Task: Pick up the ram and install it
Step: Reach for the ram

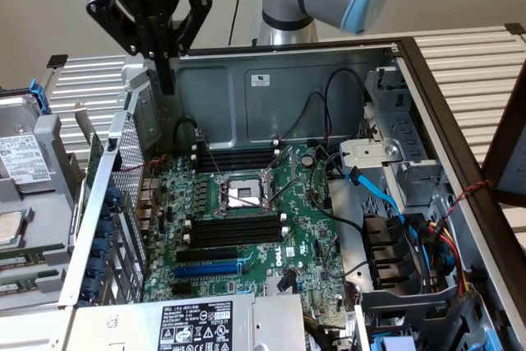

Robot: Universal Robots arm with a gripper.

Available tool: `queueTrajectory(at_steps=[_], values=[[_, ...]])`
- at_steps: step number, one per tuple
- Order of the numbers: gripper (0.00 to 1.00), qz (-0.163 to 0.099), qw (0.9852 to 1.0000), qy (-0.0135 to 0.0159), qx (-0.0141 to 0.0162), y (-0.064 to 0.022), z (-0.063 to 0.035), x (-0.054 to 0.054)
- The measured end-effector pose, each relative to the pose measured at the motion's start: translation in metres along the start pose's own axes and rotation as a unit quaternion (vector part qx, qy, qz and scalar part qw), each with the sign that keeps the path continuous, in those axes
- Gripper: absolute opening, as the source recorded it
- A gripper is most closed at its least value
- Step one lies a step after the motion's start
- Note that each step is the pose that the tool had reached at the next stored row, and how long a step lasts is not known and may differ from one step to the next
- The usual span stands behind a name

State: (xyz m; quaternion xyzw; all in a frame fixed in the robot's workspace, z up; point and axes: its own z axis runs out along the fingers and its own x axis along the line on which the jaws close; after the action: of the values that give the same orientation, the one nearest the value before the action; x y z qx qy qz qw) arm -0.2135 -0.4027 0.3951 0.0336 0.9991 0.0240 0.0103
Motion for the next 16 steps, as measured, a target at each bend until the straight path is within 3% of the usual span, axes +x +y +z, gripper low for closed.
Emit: queueTrajectory(at_steps=[16], values=[[0.10, 0.000, 1.0000, 0.0000, 0.0000, -0.0073, -0.0017, 0.072]])
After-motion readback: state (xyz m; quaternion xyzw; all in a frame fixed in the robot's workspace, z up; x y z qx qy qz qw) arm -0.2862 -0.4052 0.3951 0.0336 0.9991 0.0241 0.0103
